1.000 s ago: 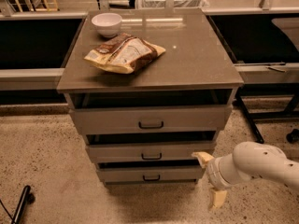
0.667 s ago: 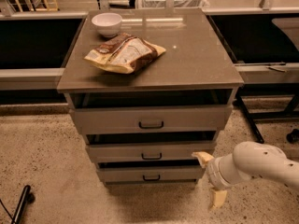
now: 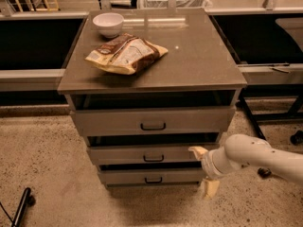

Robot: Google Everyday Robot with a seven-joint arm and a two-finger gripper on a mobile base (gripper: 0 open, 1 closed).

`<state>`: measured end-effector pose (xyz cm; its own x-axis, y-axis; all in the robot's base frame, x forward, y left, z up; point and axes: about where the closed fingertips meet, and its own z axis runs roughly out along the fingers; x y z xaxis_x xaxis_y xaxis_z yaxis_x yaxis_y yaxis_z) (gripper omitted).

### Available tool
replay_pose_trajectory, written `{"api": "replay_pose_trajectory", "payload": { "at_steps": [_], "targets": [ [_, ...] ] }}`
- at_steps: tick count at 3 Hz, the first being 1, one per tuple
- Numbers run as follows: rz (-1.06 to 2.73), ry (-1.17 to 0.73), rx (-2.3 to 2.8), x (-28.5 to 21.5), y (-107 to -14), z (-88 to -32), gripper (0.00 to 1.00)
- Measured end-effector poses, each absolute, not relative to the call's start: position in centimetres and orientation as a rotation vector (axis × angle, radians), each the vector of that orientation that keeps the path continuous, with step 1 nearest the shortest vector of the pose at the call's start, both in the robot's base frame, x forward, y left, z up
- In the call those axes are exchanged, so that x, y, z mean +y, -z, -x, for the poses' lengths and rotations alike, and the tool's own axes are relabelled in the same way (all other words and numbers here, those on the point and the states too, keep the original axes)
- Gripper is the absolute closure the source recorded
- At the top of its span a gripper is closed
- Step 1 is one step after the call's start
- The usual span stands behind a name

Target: Open middle drawer

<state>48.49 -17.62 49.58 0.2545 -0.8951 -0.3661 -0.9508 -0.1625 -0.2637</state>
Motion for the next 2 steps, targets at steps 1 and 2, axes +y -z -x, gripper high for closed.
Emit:
{"api": "replay_pose_trajectory", "payload": {
  "at_steps": [1, 2],
  "targets": [
    [2.021, -0.159, 1.708, -17.0, -47.9, -51.6, 0.0],
    [1.979, -0.115, 1.748, -16.7, -45.9, -54.3, 0.0]
  ]
}}
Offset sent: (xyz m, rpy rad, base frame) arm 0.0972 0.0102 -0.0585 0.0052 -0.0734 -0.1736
